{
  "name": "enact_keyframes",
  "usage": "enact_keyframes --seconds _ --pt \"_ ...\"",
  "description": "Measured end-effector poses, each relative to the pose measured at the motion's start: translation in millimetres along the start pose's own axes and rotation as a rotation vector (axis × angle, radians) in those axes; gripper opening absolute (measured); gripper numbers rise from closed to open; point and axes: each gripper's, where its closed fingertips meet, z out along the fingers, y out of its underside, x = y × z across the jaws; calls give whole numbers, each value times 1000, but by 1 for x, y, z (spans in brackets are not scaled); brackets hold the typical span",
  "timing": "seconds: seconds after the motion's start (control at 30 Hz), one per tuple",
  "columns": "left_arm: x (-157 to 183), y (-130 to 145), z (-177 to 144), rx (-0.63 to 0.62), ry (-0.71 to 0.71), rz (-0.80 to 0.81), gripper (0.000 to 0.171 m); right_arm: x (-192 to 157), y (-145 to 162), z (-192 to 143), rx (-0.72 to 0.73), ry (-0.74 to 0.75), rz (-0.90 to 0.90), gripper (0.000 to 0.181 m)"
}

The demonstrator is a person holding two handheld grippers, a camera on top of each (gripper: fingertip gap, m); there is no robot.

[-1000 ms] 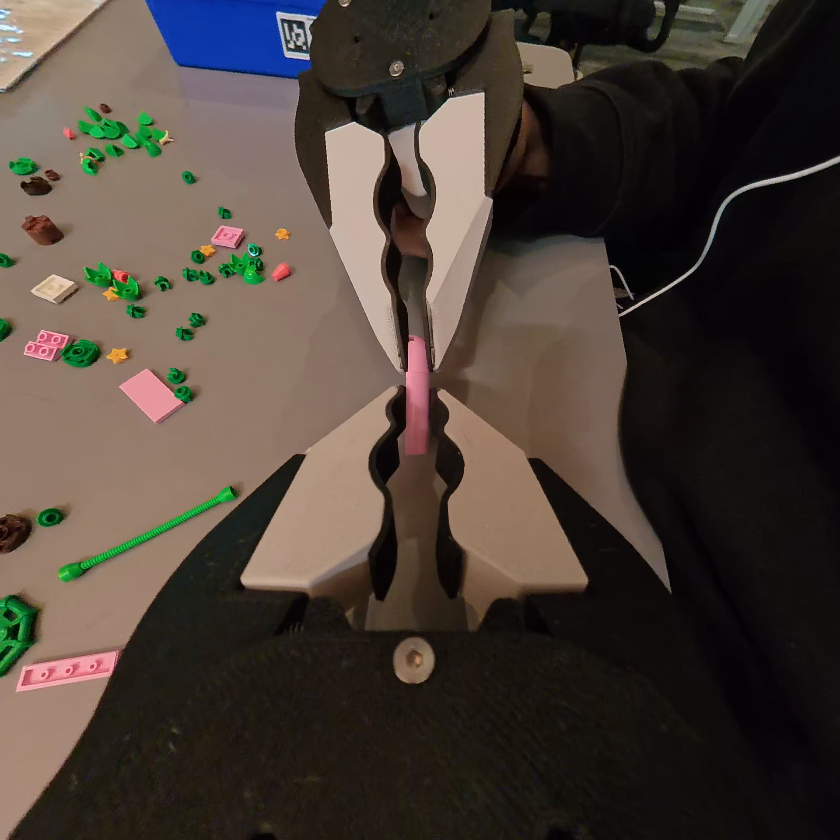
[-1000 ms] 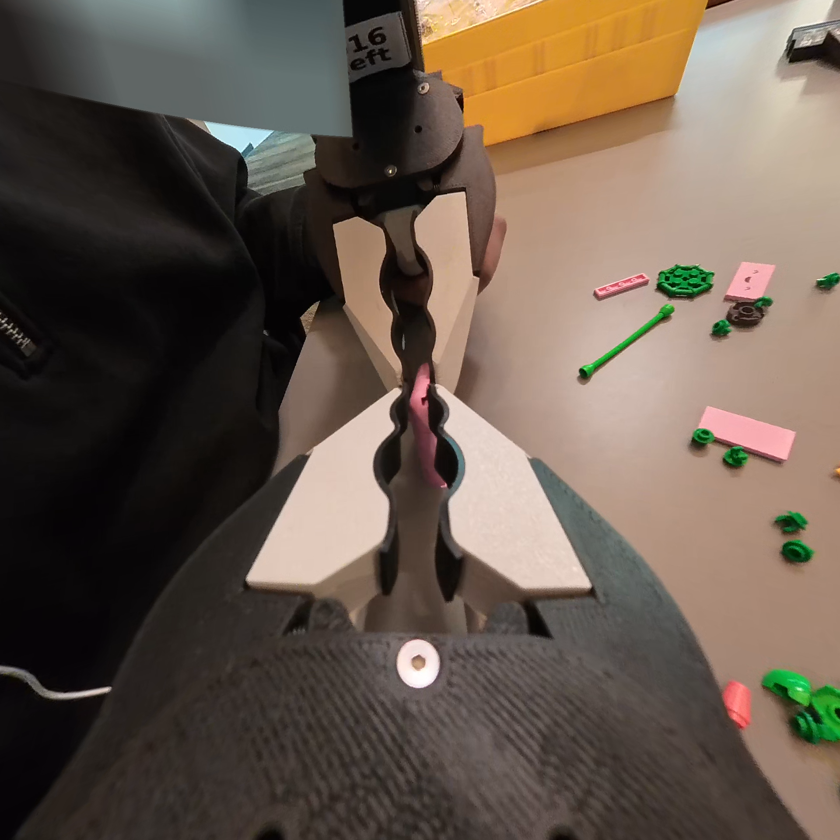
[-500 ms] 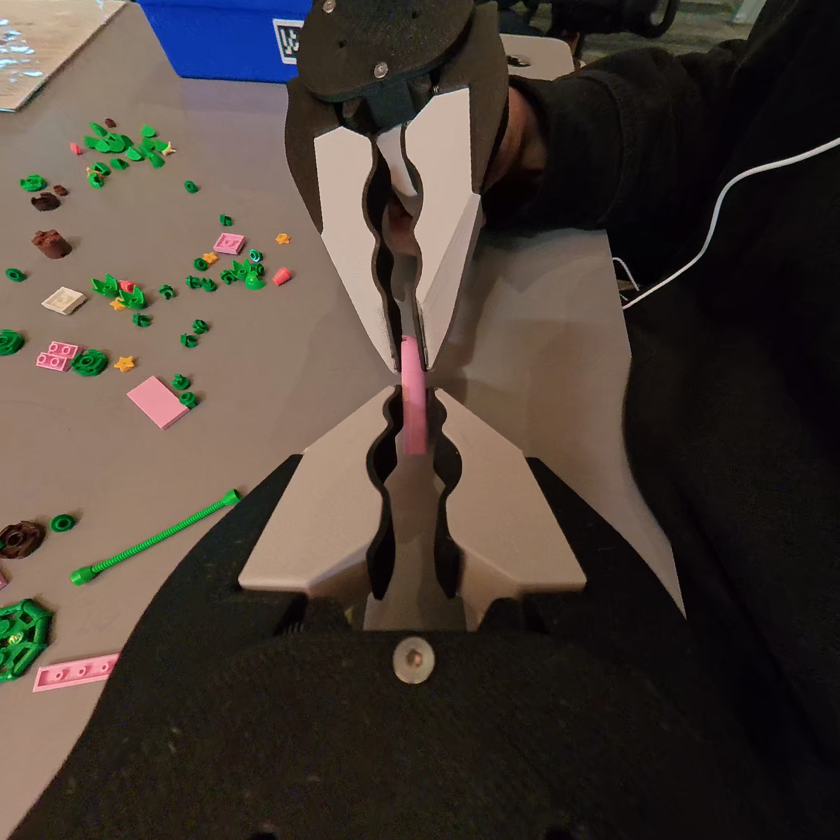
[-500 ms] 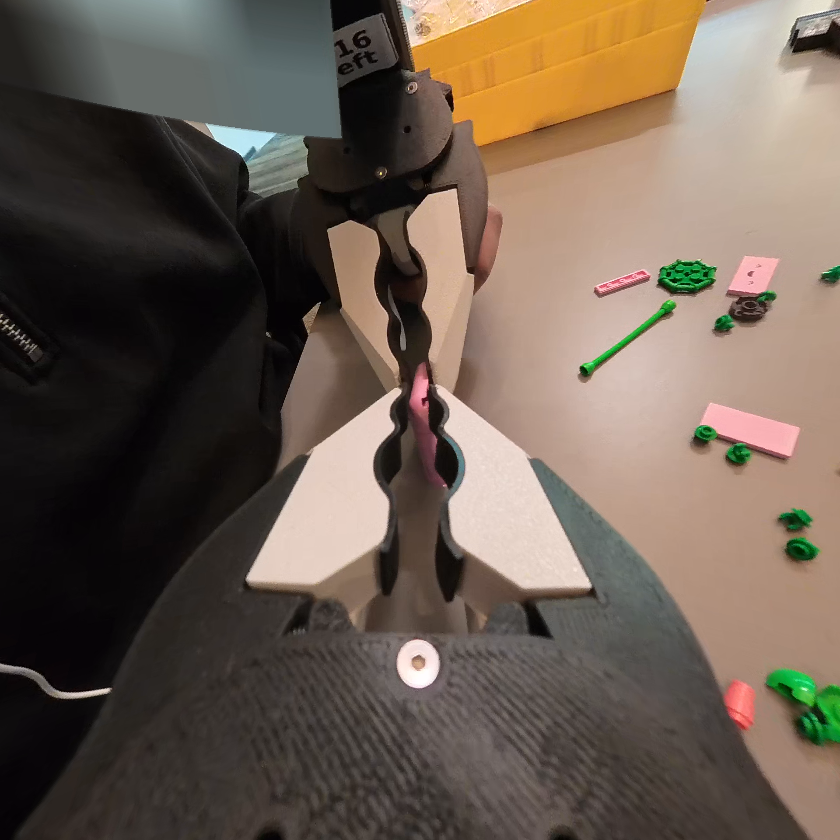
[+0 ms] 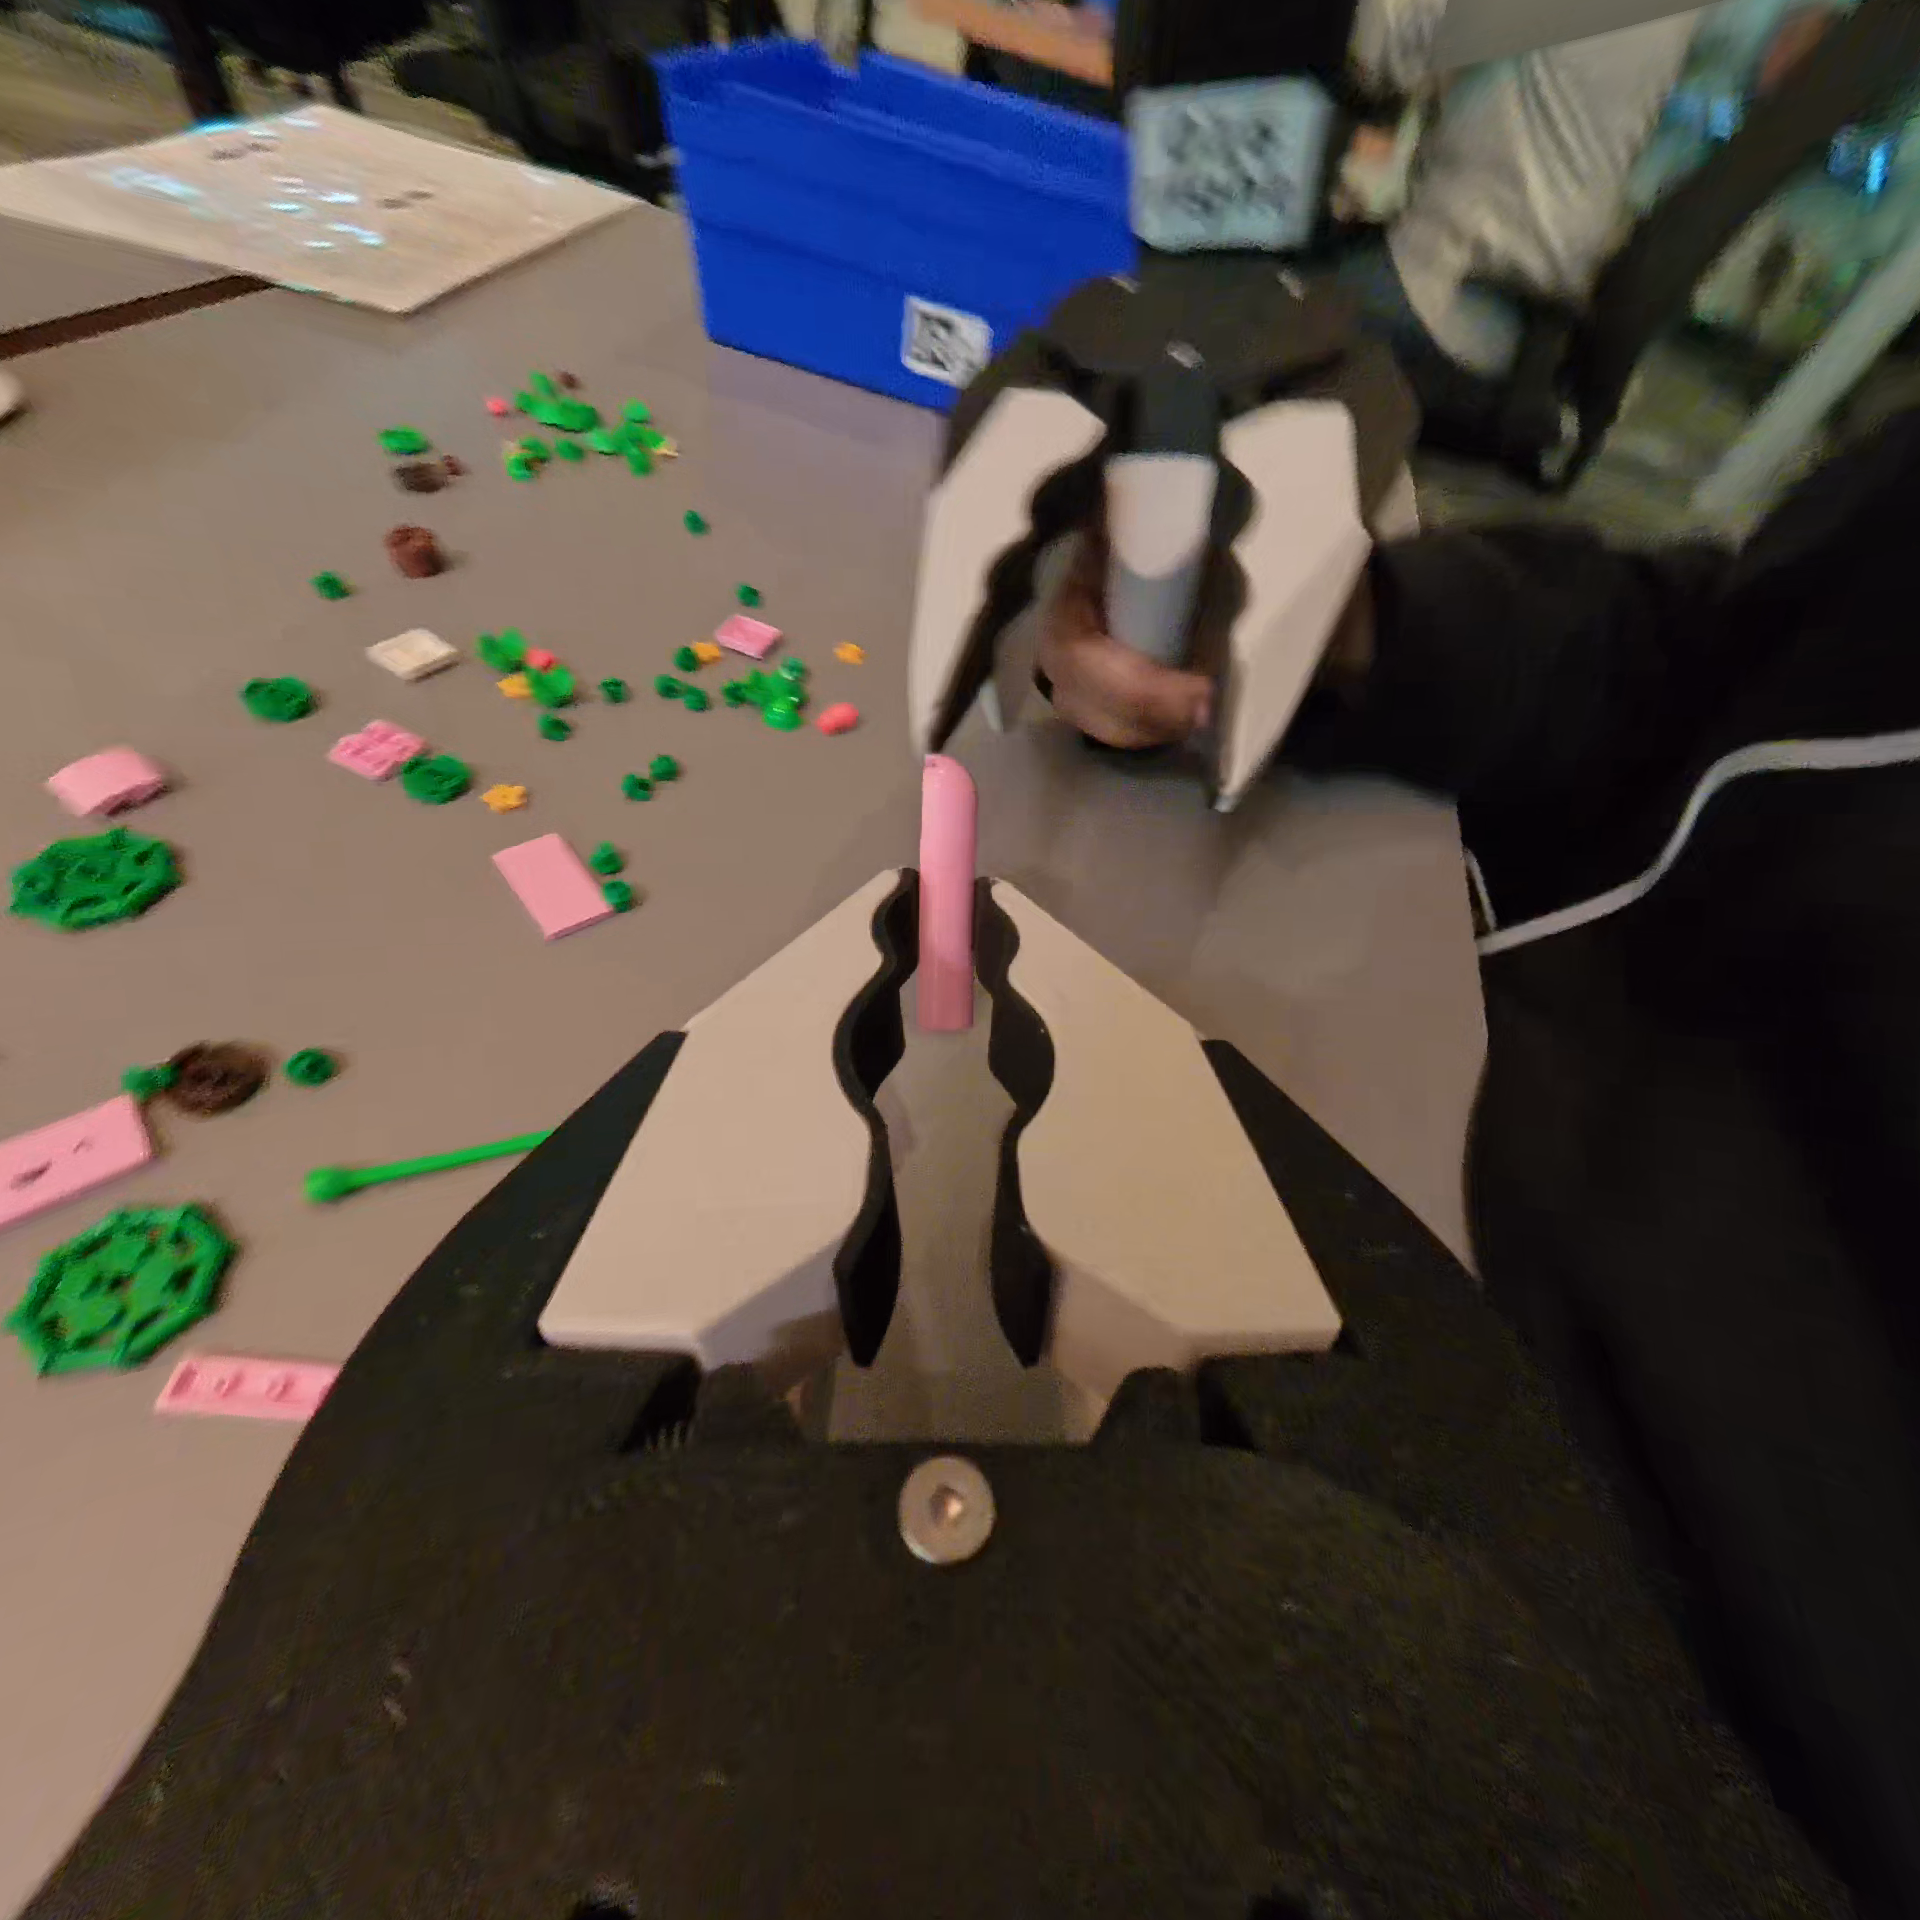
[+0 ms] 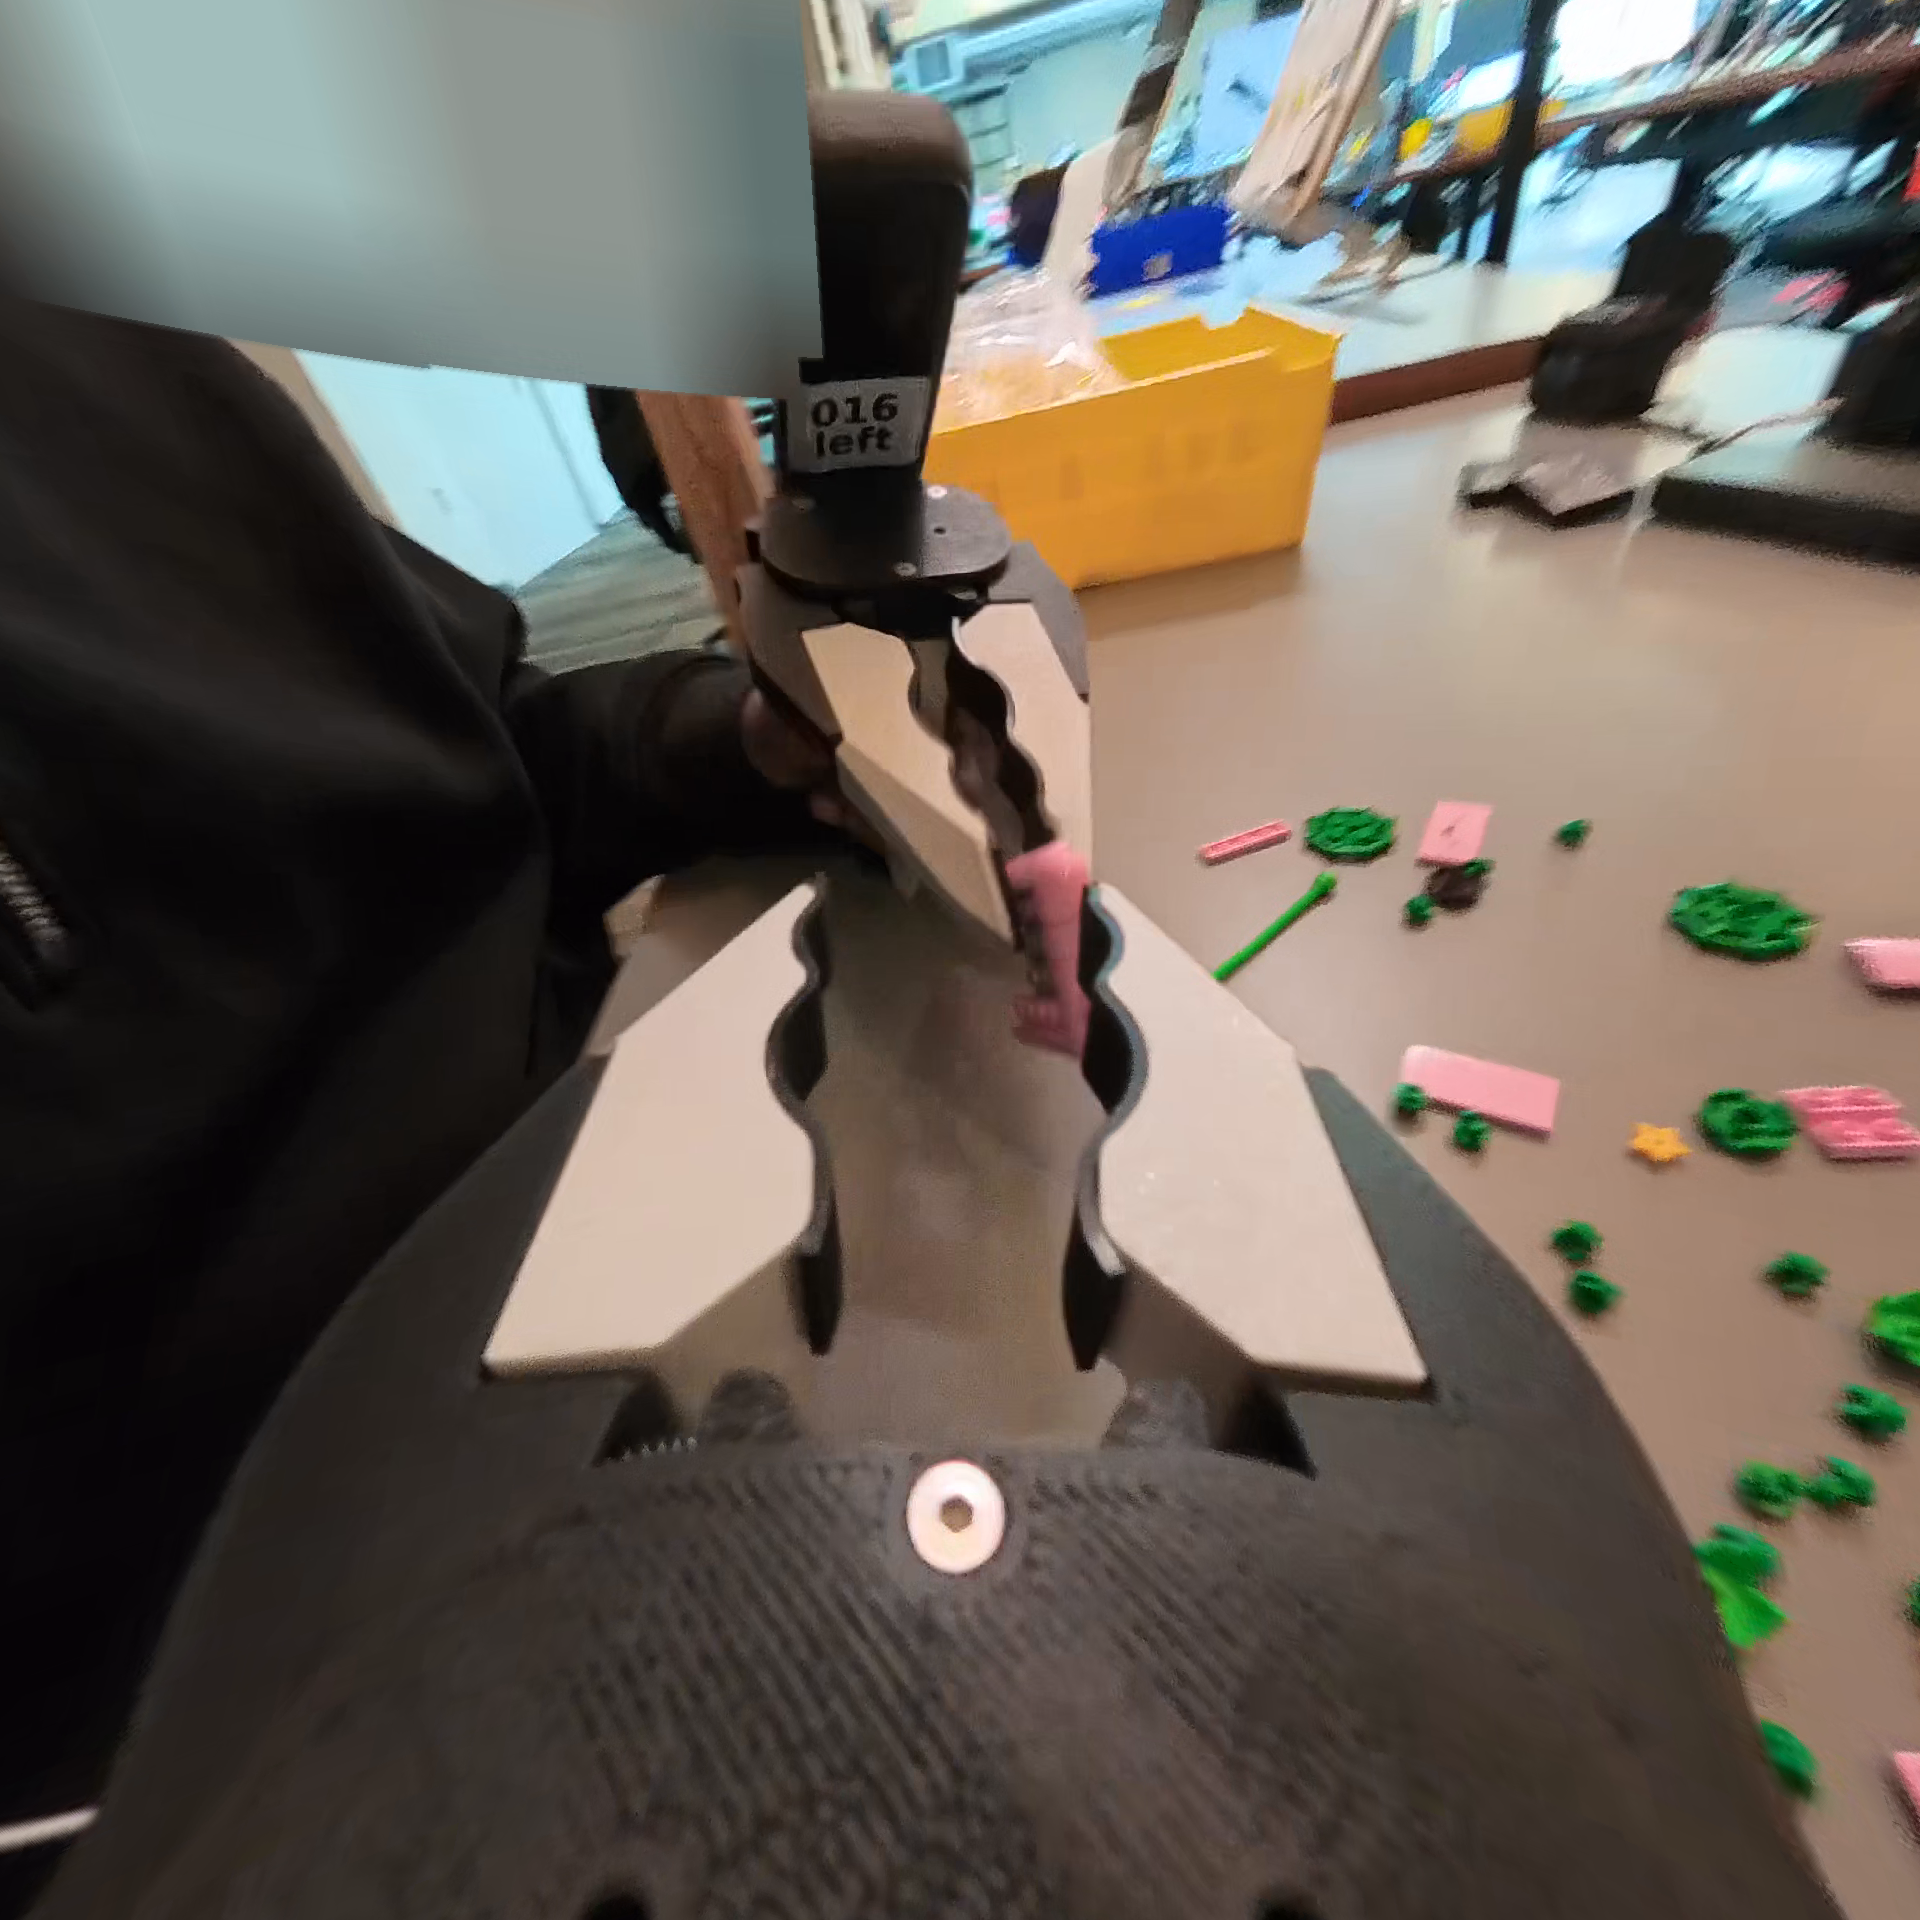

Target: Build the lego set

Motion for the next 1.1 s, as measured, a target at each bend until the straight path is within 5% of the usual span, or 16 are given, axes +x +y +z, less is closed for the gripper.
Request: enact_keyframes --seconds 0.13,0.23,0.43,1.0,1.1 --pt "-18 -32 -28 242 101 -298 5 19 -8 -2 40 202 -142 51" --pt "-14 -47 -43 357 233 -402 3 20 -18 -1 120 194 -50 57" --pt "2 -49 -34 336 290 -369 4 5 -31 -4 262 -37 232 41" --pt "23 -41 -23 264 356 -319 4 -5 -27 -2 229 -89 225 6" --pt "24 -41 -23 268 343 -289 27 -5 -21 0 183 -77 212 7"
